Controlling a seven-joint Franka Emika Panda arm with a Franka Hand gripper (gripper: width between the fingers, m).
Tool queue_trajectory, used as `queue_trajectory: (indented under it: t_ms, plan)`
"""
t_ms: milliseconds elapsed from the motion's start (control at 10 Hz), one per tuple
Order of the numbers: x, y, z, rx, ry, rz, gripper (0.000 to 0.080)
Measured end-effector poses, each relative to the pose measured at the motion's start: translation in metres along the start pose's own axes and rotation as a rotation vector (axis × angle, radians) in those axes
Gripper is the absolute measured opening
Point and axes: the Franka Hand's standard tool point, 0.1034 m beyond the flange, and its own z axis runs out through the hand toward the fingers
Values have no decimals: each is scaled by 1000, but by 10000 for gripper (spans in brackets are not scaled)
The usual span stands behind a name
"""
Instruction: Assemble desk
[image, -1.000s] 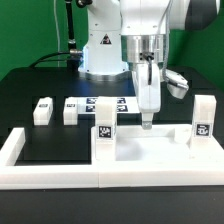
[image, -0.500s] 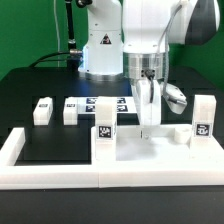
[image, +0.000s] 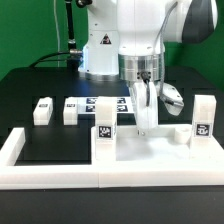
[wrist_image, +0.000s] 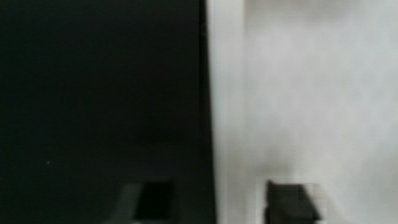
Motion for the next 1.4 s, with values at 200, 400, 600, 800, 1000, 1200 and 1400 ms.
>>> queue_trajectory:
  t_ms: [200, 400, 600, 800, 1000, 1200, 1400]
  plan:
    - [0, -2, -1, 7, 2, -2, 56]
    - [0, -2, -1, 7, 2, -2, 56]
    - [0, -2, -1, 7, 2, -2, 56]
    - [0, -2, -1, 7, 2, -3, 56]
    - [0, -2, -1, 7, 2, -3, 57]
    - [12, 5, -4, 3, -2, -170, 57]
    - [36, 19, -5, 2, 0, -404, 57]
